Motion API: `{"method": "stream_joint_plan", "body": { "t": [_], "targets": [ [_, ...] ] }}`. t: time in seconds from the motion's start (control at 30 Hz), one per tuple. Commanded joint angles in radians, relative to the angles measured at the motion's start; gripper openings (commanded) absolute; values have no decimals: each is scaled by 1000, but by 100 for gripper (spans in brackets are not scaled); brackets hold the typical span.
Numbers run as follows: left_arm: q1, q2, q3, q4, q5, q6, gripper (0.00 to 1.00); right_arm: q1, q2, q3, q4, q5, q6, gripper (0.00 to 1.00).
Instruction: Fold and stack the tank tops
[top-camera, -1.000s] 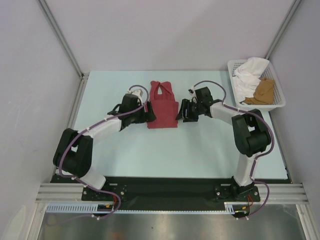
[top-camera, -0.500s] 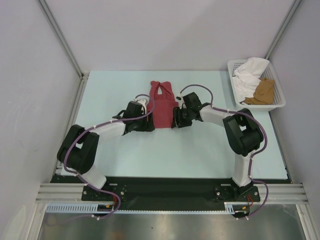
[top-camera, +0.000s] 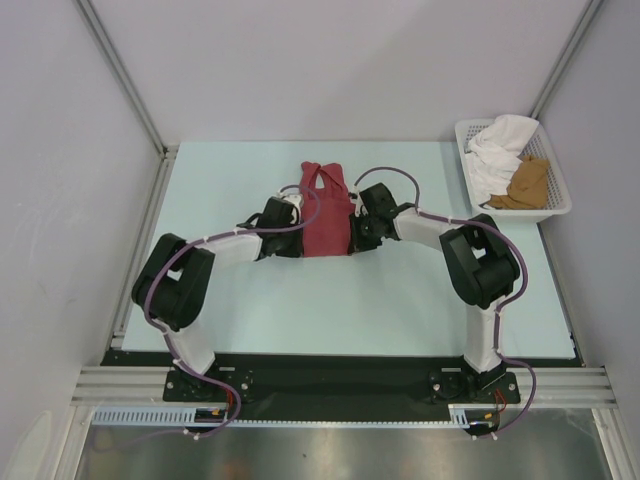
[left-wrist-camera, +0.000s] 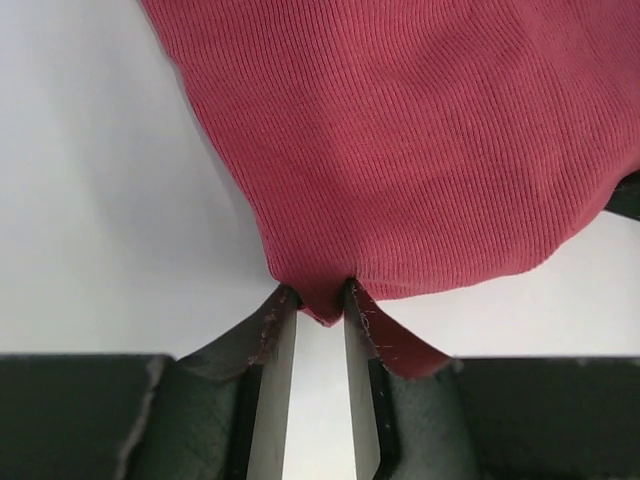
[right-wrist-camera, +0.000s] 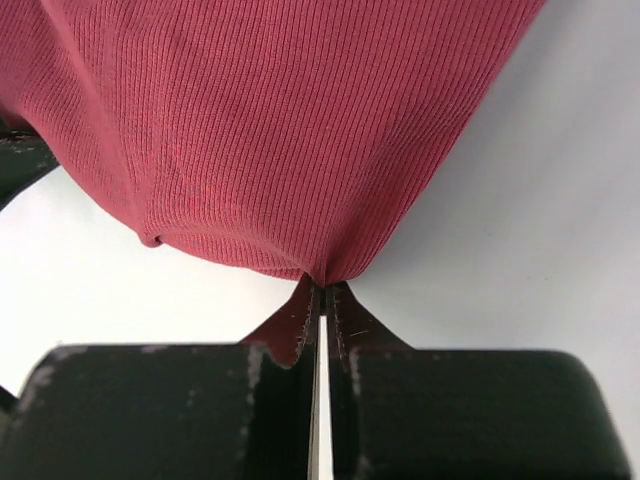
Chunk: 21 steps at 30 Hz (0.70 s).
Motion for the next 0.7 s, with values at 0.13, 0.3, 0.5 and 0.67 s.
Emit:
{"method": "stream_joint_plan", "body": {
  "t": [0.13, 0.3, 0.5, 0.67],
  "targets": [
    [-5, 39, 50, 16, -26, 29, 31, 6, -5, 15, -35, 40, -21, 0],
    [-7, 42, 50, -7, -59, 23, 51, 5, -8, 12, -42, 42, -18, 0],
    [-7, 57, 49, 5, -36, 25, 37, 2, -3, 16, -44, 40, -13, 0],
    [-8, 56, 46, -24, -47, 25, 0, -6, -11, 12, -56, 49, -13, 0]
  ]
}}
